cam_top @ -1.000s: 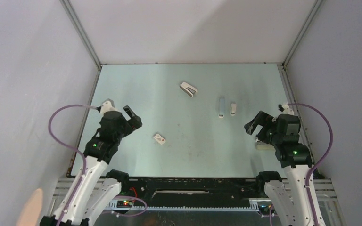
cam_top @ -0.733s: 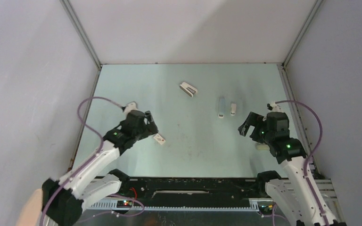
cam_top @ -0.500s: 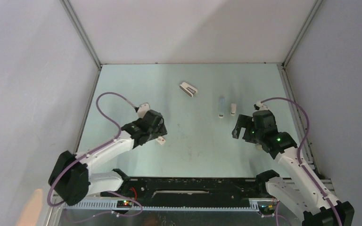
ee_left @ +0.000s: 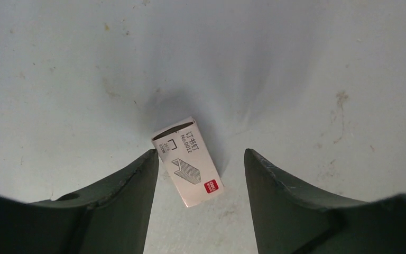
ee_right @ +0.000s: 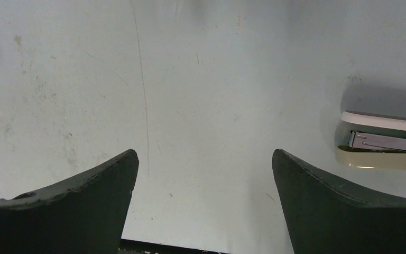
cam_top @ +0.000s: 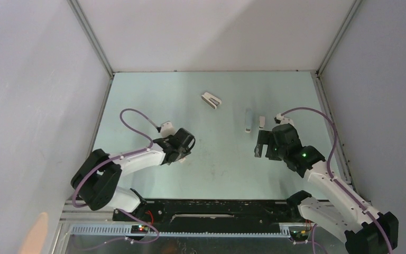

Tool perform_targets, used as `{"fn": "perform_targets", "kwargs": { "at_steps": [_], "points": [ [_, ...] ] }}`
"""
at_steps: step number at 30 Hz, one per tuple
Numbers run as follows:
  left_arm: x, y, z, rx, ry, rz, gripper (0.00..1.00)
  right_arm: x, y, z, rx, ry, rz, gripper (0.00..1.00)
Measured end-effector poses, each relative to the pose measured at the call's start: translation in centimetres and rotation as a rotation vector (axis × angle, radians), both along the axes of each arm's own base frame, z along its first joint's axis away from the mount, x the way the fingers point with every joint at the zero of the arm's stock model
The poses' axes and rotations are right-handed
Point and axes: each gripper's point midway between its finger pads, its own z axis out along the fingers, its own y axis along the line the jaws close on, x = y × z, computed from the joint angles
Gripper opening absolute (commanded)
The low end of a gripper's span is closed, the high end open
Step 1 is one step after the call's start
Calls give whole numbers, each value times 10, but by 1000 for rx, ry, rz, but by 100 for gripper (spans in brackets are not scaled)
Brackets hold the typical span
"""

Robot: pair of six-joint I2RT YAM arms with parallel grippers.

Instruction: Load the staples into the stapler

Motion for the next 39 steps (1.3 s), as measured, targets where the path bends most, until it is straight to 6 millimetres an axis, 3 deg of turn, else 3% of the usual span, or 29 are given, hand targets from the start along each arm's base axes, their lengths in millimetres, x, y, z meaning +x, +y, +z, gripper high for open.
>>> {"fn": "perform_targets", "kwargs": {
  "at_steps": [9, 15, 21, 25, 28, 32, 39],
  "points": [
    [-6, 7, -12, 8, 17, 39, 48, -1, 10, 1, 2, -11, 40, 100],
    [0, -6, -15, 51, 43, -92, 44, -1, 20, -1, 4, -10, 76, 100],
    [5, -55, -8, 60, 52, -385, 44, -3, 32, 0, 29, -13, 119, 100],
    [7, -111, 3, 60, 30, -689, 44, -8, 41, -4, 83, -12, 152, 100],
    [6, -142, 2, 69, 21, -870, 44, -14, 47, -8, 147, 3, 175, 100],
    [0, -159, 1, 101, 16, -1050, 51, -15, 52, -13, 246, 16, 169, 100],
    [-1, -154, 1, 179, -9, -1137, 66, -10, 59, -12, 380, 5, 170, 100]
  ]
}}
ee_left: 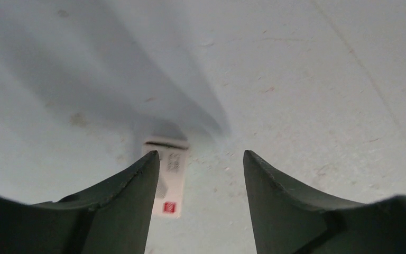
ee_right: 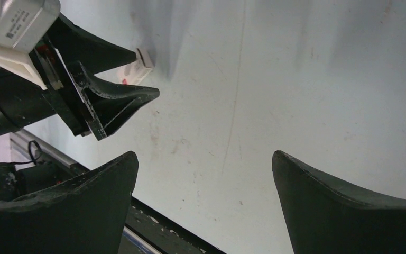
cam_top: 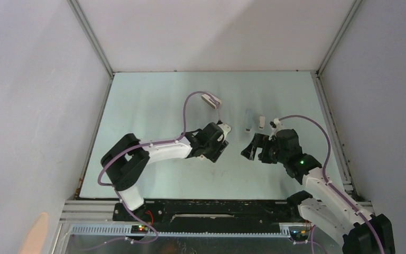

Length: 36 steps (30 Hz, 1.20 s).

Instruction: Load the staples into the stapler

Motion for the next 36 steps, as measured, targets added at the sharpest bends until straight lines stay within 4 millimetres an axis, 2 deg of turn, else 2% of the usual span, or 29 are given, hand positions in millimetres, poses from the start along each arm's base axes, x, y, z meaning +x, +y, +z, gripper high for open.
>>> {"fn": "perform_targets", "kwargs": {
  "at_steps": [4, 8, 14, 19, 23, 26, 32, 36],
  "points": [
    [3, 19, 11, 37, -67, 16, 68, 5, 7, 6, 37, -26, 23, 100],
    [10, 25, 23, 51, -124, 32, 67, 9, 13, 7, 55, -31, 43, 100],
    [7, 33, 4, 120, -93, 17, 65, 12, 23, 3, 76, -23, 78, 100],
    [2, 39, -9, 164, -63, 3, 51, 16, 31, 2, 96, -23, 107, 100],
    [0, 38, -11, 165, -56, -9, 40, 19, 37, 1, 121, -32, 127, 100],
    [-2, 35, -14, 157, -41, -28, 37, 20, 41, 1, 143, -38, 137, 100],
    [-8, 23, -13, 122, -31, -82, 38, 27, 33, 0, 195, -51, 109, 100],
    [-24, 4, -12, 86, -24, -159, 47, 30, 24, -7, 223, -44, 74, 100]
  ]
}}
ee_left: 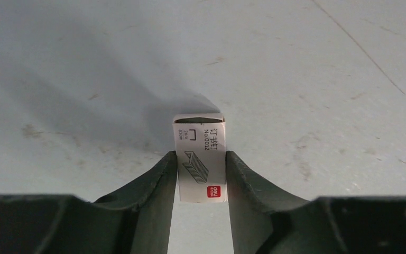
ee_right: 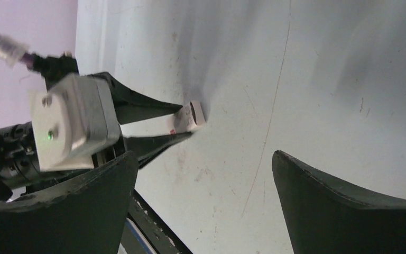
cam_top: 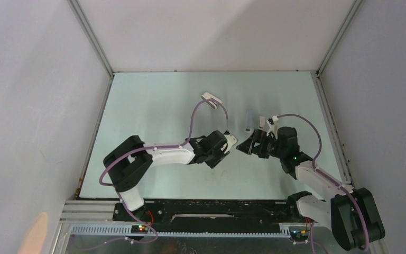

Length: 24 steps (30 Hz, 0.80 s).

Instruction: Load the staples into the stapler

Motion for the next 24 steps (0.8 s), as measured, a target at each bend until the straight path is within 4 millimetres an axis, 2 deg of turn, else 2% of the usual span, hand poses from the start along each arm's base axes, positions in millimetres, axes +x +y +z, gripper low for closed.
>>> {"fn": "perform_targets", "kwargs": {
  "at_steps": [4, 10, 17, 24],
  "points": [
    [-8, -5, -1, -13, -1, -35, 60, 2, 6, -7, 28, 21, 22, 94],
    [-6, -1, -1, -14, -21, -28, 67, 9, 19, -26, 87, 89, 57, 85],
    [-12, 8, -1, -23, -27, -27, 62, 4, 42, -52, 144, 179, 118, 77],
    [-12, 7, -1, -30, -27, -30, 51, 5, 74, -52, 207, 181, 213, 68]
  ]
}}
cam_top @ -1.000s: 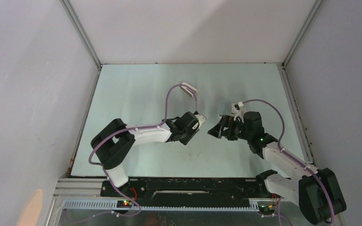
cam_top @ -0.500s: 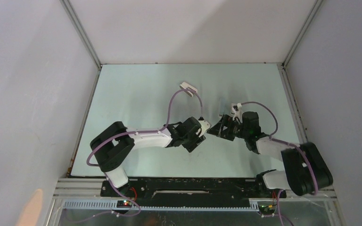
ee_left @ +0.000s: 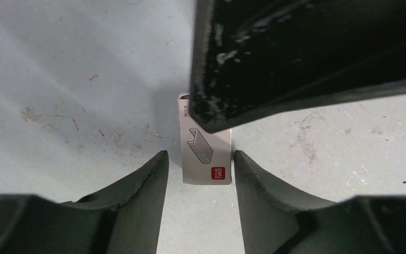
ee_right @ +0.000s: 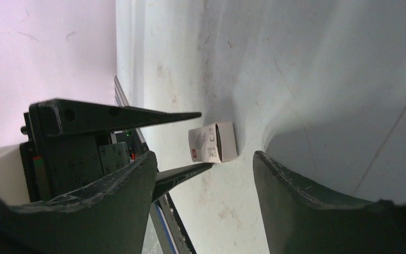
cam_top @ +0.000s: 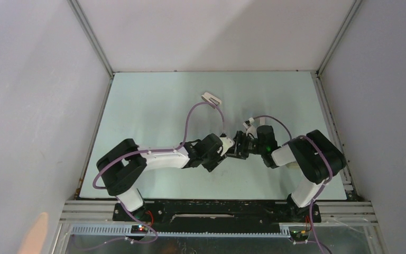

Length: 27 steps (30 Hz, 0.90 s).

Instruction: Load the staples into the stapler

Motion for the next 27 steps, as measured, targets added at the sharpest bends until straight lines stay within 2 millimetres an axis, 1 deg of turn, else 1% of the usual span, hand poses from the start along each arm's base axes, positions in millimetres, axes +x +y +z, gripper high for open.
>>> {"fn": "perform_targets", "kwargs": {
  "at_steps": [4, 14, 20, 27],
  "points": [
    [0, -1, 0, -3, 0, -1, 47, 3, 7, -1, 28, 4, 19, 65],
    [1, -1, 0, 3, -7, -16, 45, 3, 23, -1, 66, 4, 79, 58],
    [1, 0, 0, 4, -8, -18, 45, -1, 30, -2, 75, 8, 115, 55],
    [1, -1, -1, 6, -9, -24, 43, -7, 35, -3, 86, 17, 148, 53]
  ]
}}
